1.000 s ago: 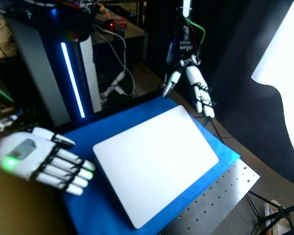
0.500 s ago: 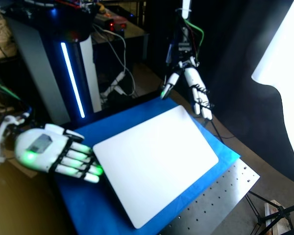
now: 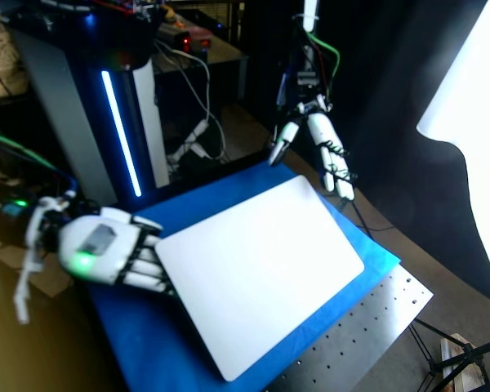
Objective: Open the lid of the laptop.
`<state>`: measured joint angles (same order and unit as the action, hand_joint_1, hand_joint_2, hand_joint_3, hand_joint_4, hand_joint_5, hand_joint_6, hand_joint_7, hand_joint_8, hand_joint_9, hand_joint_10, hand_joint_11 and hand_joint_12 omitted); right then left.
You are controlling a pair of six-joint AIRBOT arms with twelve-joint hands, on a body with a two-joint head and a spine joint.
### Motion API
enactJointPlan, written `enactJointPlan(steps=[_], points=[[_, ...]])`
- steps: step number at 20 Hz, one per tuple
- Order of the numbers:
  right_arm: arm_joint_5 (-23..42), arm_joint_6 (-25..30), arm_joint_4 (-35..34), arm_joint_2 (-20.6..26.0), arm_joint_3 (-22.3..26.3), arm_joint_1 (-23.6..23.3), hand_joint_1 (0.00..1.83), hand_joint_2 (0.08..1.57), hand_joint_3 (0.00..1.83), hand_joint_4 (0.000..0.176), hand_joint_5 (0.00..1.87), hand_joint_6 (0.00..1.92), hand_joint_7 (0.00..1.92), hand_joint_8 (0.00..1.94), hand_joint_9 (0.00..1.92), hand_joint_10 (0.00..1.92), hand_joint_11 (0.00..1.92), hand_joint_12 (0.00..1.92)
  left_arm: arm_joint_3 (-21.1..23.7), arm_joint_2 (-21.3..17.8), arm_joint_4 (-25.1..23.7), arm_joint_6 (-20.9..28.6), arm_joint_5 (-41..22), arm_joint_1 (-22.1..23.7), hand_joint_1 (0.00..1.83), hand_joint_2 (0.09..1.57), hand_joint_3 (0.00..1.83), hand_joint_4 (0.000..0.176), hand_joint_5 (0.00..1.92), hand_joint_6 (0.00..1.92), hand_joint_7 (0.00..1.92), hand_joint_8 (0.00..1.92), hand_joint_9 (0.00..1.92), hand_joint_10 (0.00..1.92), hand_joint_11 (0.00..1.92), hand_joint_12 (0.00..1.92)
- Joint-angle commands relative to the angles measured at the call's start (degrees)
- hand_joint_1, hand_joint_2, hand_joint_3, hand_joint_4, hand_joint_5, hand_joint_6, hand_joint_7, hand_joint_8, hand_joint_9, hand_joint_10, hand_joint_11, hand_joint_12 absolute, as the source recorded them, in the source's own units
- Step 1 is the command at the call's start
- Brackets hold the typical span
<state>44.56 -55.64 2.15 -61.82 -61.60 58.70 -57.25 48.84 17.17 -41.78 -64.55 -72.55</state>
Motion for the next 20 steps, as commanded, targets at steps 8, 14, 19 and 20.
enactJointPlan(steps=[8, 14, 19, 20], points=[[3.08, 0.01, 0.2, -5.29, -2.35, -3.06, 0.0, 1.38, 0.01, 0.0, 0.09, 0.0, 0.05, 0.0, 0.01, 0.0, 0.02, 0.0, -0.39, 0.58, 0.44, 0.41, -7.13, 0.4, 0.56, 0.95, 0.0, 0.176, 0.0, 0.0, 0.0, 0.0, 0.0, 0.0, 0.0, 0.0], [-2.23, 0.01, 1.02, -7.01, -3.58, -3.38, 0.0, 1.37, 0.0, 0.0, 0.09, 0.0, 0.05, 0.0, 0.03, 0.01, 0.03, 0.01, -0.7, 0.84, 0.42, 0.56, -7.08, 0.41, 0.57, 0.95, 0.0, 0.176, 0.0, 0.0, 0.0, 0.0, 0.0, 0.0, 0.0, 0.0], [-4.02, 1.54, 3.95, -7.61, -3.58, -3.38, 0.0, 1.35, 0.0, 0.0, 0.08, 0.0, 0.04, 0.0, 0.03, 0.0, 0.03, 0.01, -1.39, 0.95, -0.01, 1.64, -6.84, 0.6, 0.57, 0.96, 0.0, 0.176, 0.0, 0.0, 0.0, 0.0, 0.0, 0.0, 0.0, 0.0], [-4.01, 2.98, 5.04, -7.55, -3.62, -3.4, 0.0, 1.36, 0.0, 0.0, 0.07, 0.0, 0.02, 0.0, 0.02, 0.0, 0.01, 0.0, -1.54, 0.9, -0.32, 1.64, -6.56, 0.85, 0.57, 0.96, 0.0, 0.176, 0.0, 0.0, 0.0, 0.0, 0.0, 0.0, 0.0, 0.0]])
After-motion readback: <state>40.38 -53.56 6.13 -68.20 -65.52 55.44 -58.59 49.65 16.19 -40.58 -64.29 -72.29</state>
